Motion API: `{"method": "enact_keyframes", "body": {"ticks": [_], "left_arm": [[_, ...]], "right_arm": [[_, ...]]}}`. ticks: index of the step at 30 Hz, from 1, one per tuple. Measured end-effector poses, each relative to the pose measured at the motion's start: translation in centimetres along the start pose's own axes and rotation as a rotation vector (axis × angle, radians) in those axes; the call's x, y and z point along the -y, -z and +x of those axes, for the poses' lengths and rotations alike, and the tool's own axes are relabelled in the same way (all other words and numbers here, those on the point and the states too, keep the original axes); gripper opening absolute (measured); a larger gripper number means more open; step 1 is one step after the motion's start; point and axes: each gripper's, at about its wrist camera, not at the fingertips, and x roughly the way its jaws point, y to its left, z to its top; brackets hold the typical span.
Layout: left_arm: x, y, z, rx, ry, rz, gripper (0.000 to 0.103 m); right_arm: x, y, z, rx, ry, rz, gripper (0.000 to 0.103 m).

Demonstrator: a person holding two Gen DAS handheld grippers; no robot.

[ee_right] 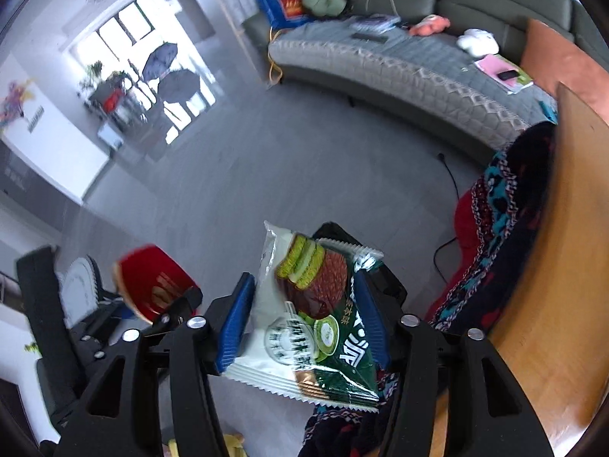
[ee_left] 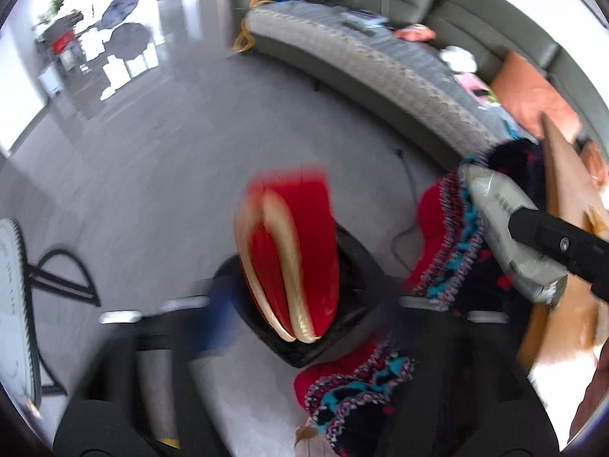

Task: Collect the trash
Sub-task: 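Carry the red cap and snack wrapper to the bin and release both, then grasp the bread bag with the left gripper while the right gripper grasps the silver wrapper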

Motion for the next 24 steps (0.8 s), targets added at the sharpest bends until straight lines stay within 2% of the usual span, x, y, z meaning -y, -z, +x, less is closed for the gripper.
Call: {"method": "enact_keyframes", "body": {"ticks": [2, 5, 11, 16, 21, 24], "left_arm": [[-0.6, -0.2, 0.3, 0.012, -0.026, -0.017, 0.097], [-0.9, -0.9, 0.7, -0.013, -0.025, -0.047, 0.097], [0.2, -0.7, 0.1, 0.036, -0.037, -0.03, 0.097], [0.1, -0.3, -0.2, 0.001, 0.013, -0.061, 0.097], [0.8, -0.1, -0.9, -0.003, 0.056, -0.075, 0.097], [1.6, 0.0, -2.3, 0.027, 0.029, -0.049, 0.097]], "right_arm": [[-0.1, -0.3, 0.1, 0.011, -0.001, 0.001, 0.07], [-0.5, -0.7, 0.2, 0.02, -0.003, -0.01, 0.07], [-0.9, -1.1, 0.0, 0.035, 0.008, -0.019, 0.071], [-0.5, -1.1, -1.2, 0.062, 0.005, -0.01, 0.08], [0.6, -0.7, -3.2, 0.103, 0.01, 0.011, 0.083], [1.7, -0.4, -4.2, 0.12, 0.017, 0.036, 0.085]]}}
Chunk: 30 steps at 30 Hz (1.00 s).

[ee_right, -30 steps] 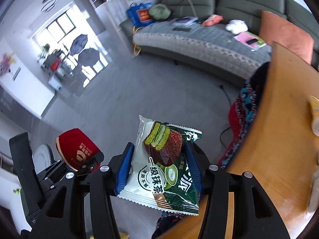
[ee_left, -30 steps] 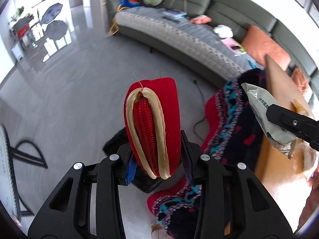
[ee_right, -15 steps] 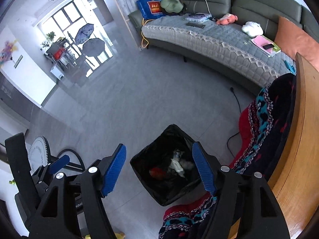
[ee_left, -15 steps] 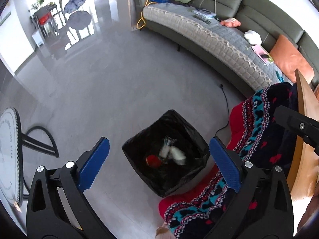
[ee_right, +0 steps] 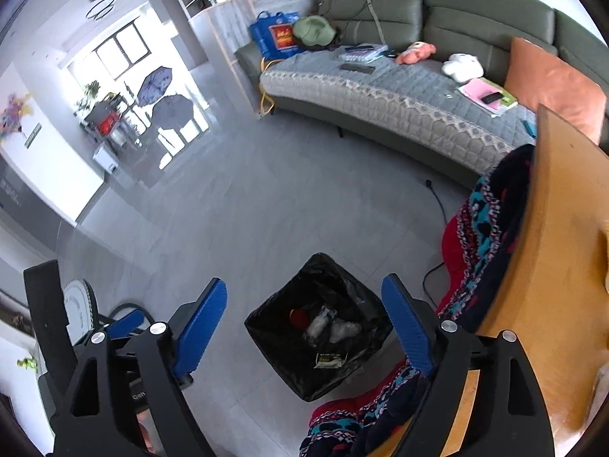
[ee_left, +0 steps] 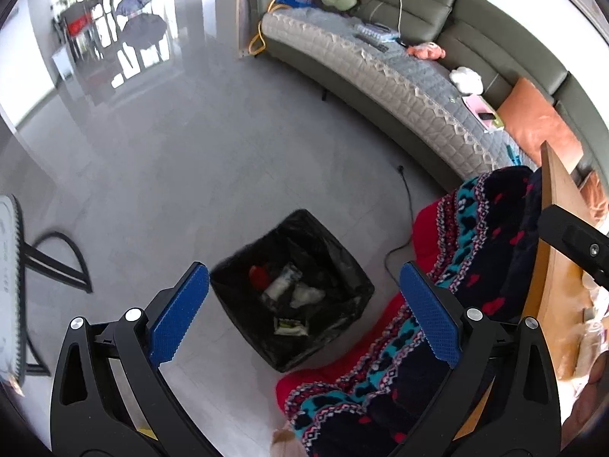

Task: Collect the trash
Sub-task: 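Grasp the bread bag with the left gripper while the right gripper grasps the silver wrapper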

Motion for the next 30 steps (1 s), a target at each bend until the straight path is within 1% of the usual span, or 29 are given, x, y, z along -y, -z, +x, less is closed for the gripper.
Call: {"method": "enact_keyframes", "body": {"ticks": [4, 7, 11, 15, 17, 20, 21, 27, 30], "left_arm": [[1.7, -0.1, -1.2, 0.02, 0.003, 0.041, 0.097], [3.0, 0.0, -2.1, 0.028, 0.026, 0.061, 0.097], [5.5, 0.5, -3.0, 0.036, 0.049, 0.113, 0.097], [9.0, 1.3, -4.1, 0.038, 0.092, 0.166, 0.097], [10.9, 1.7, -4.6, 0.041, 0.118, 0.192, 0.097], [14.8, 2.9, -5.3, 0.03, 0.156, 0.263, 0.097], [15.6, 3.2, -5.4, 0.028, 0.163, 0.278, 0.097], [23.1, 6.1, -6.3, 0.007, 0.232, 0.404, 0.097], [26.4, 7.6, -6.8, 0.0, 0.25, 0.466, 0.097]], "right_arm": [[1.9, 0.5, -1.9, 0.032, 0.02, 0.044, 0.085], [3.4, 1.0, -3.3, 0.051, 0.033, 0.073, 0.085], [6.1, 1.7, -5.7, 0.085, 0.057, 0.111, 0.085], [8.8, 2.8, -8.2, 0.12, 0.086, 0.153, 0.085], [10.5, 3.5, -9.6, 0.136, 0.101, 0.181, 0.085], [13.2, 4.7, -11.6, 0.157, 0.135, 0.223, 0.085], [14.4, 5.2, -12.4, 0.165, 0.151, 0.242, 0.085], [20.5, 8.2, -15.7, 0.194, 0.223, 0.333, 0.085], [24.1, 10.2, -17.5, 0.211, 0.251, 0.401, 0.085]]}}
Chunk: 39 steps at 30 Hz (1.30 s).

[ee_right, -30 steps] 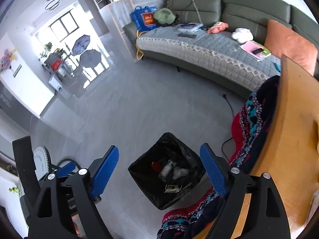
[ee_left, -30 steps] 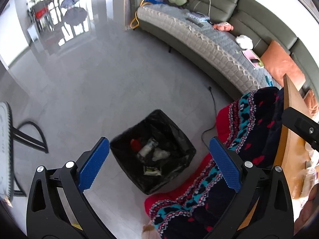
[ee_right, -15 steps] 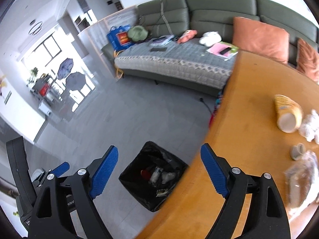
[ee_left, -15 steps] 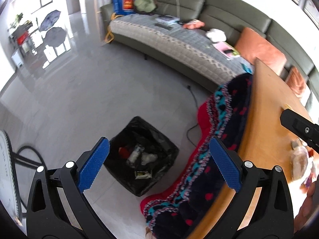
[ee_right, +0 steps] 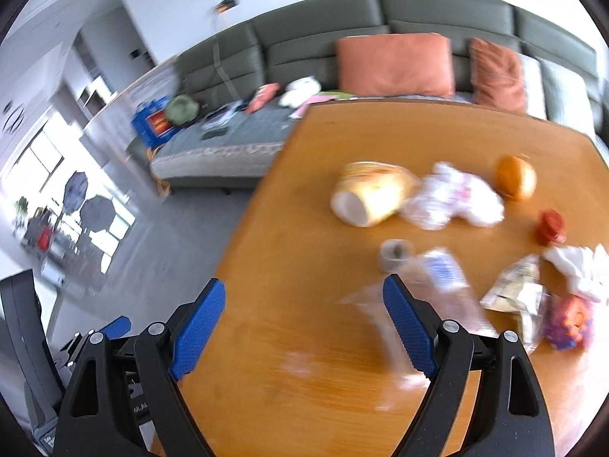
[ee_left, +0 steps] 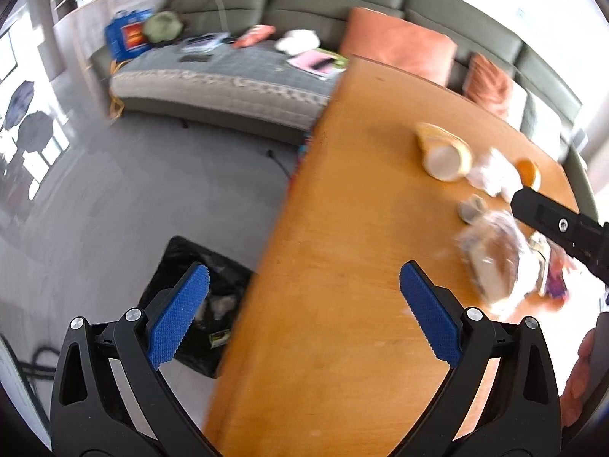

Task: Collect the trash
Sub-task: 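Grasp the bread bag with the left gripper while the right gripper grasps the silver wrapper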

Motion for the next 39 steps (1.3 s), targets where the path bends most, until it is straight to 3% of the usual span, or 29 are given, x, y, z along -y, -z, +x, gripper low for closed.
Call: {"method": "enact_keyframes", "body": {"ticks": [9, 14, 21, 27, 29, 33, 39], "left_arm": [[9.7, 0.2, 1.5, -0.028, 0.05, 0.104, 0.097], [13.5, 0.6, 2.7, -0.064, 0.04, 0.096, 0.097], [15.7, 0.5, 2.6, -0.068, 0.006, 0.061, 0.097], [17.6, 0.2, 2.8, -0.067, -0.032, 0.053, 0.097], [18.2, 0.2, 3.0, -0.069, -0.046, 0.054, 0.097], [19.2, -0.1, 3.5, -0.078, -0.066, 0.053, 0.097], [20.8, -0.6, 5.0, -0.087, -0.107, 0.054, 0.097]], "right_arm": [[9.7, 0.0, -2.0, 0.017, 0.065, 0.077, 0.085], [13.8, -0.7, -1.2, -0.039, 0.043, 0.023, 0.085], [16.0, -0.4, 2.4, -0.145, 0.085, -0.148, 0.085], [15.7, 0.3, 5.2, -0.236, 0.097, -0.27, 0.077], [15.8, 0.4, 5.7, -0.261, 0.093, -0.294, 0.064], [16.6, -0.1, 5.0, -0.246, 0.046, -0.27, 0.05], [17.7, -2.7, 1.6, -0.104, 0.048, -0.218, 0.047]]}}
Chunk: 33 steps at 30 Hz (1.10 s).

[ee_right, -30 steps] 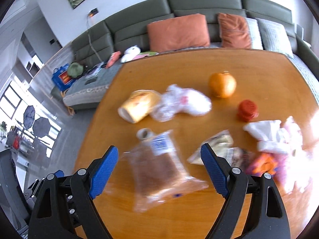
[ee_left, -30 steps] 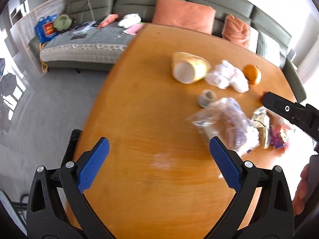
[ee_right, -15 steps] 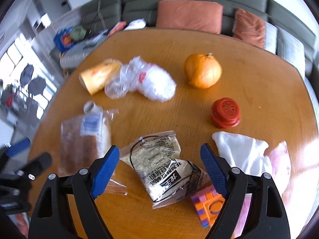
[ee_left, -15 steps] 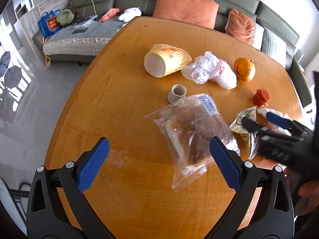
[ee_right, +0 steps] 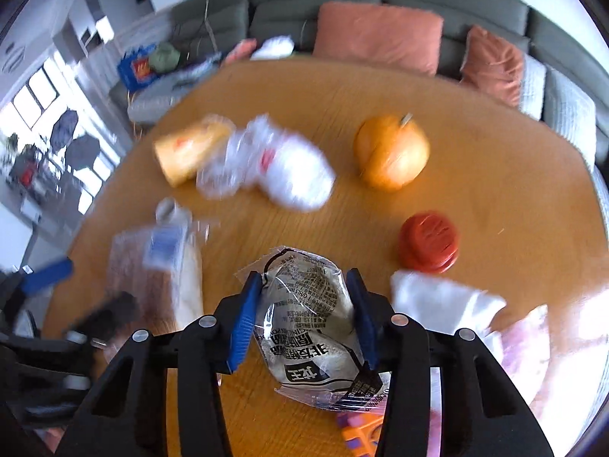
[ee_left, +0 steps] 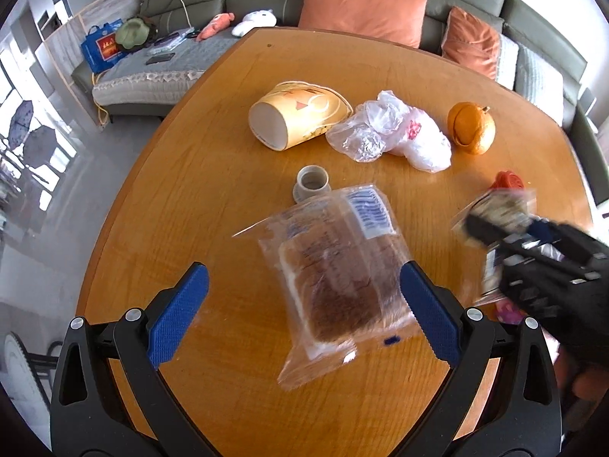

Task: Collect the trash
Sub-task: 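Grasp the bread bag with the left gripper while the right gripper grasps the silver wrapper, then carry the bread bag and silver wrapper to the bin and release both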

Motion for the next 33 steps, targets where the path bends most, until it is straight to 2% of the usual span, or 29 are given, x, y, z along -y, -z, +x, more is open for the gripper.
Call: {"method": "enact_keyframes", "body": {"ticks": [5, 10, 13, 15, 16, 19, 20, 26, 33], "left_arm": [[1.5, -0.5, 2.2, -0.026, -0.017, -0.035, 0.097], [2.7, -0.9, 4.1, -0.06, -0.028, -0.038, 0.097], [2.8, -0.6, 6.0, -0.112, -0.077, -0.034, 0.098], [2.0, -0.3, 6.3, -0.102, -0.024, -0.083, 0.097], [1.6, -0.2, 6.3, -0.099, 0.001, -0.1, 0.094], [1.3, 0.0, 5.5, -0.071, 0.019, -0.07, 0.079], [1.0, 0.0, 5.2, -0.065, 0.039, -0.068, 0.077], [-0.6, 1.3, 3.4, -0.054, 0.098, -0.046, 0.076], [-3.1, 1.8, 0.7, 0.016, 0.126, -0.001, 0.076]], "right_arm": [[0.4, -1.1, -1.6, 0.067, 0.018, 0.004, 0.047], [1.1, -2.3, -1.7, 0.073, -0.008, 0.034, 0.047], [1.2, -2.4, -1.8, 0.073, -0.012, 0.05, 0.047], [1.4, -2.3, -1.9, 0.071, -0.014, 0.06, 0.047], [1.5, -2.3, -1.8, 0.07, -0.012, 0.064, 0.047], [1.4, -2.2, -1.8, 0.069, -0.008, 0.073, 0.047], [1.4, -2.1, -1.9, 0.071, -0.008, 0.075, 0.047], [-0.1, -1.8, -2.8, 0.083, 0.007, 0.079, 0.047], [-3.0, -1.6, -3.7, 0.099, 0.01, 0.085, 0.047]]}}
